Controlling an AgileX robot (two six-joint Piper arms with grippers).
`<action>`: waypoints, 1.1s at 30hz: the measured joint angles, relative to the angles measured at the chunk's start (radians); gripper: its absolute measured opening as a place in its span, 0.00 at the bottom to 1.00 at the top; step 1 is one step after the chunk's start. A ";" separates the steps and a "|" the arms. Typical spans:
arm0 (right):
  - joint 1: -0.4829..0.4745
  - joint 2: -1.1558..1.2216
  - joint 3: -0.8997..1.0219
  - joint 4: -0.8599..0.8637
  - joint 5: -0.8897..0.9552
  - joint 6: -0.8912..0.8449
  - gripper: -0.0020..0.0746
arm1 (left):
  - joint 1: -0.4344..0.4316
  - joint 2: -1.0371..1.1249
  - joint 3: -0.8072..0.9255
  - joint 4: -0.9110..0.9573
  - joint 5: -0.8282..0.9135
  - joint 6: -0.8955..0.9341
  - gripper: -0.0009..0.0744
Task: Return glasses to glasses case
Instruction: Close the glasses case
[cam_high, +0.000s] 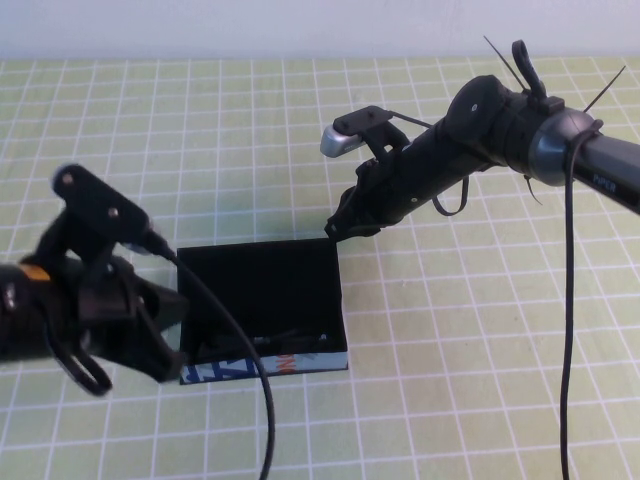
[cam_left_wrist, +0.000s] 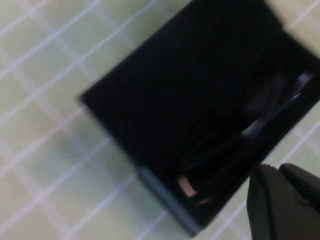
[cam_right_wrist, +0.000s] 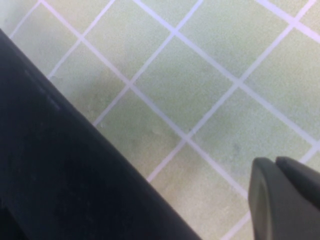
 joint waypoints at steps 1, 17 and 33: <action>0.000 0.000 0.000 0.000 0.000 0.000 0.01 | -0.013 0.000 0.053 -0.112 -0.060 0.078 0.01; 0.000 0.000 -0.028 0.082 0.088 -0.072 0.01 | -0.191 0.185 0.316 -1.097 -0.337 1.047 0.01; 0.000 0.000 -0.050 0.145 0.253 -0.193 0.01 | -0.191 0.363 0.223 -1.178 -0.330 1.193 0.01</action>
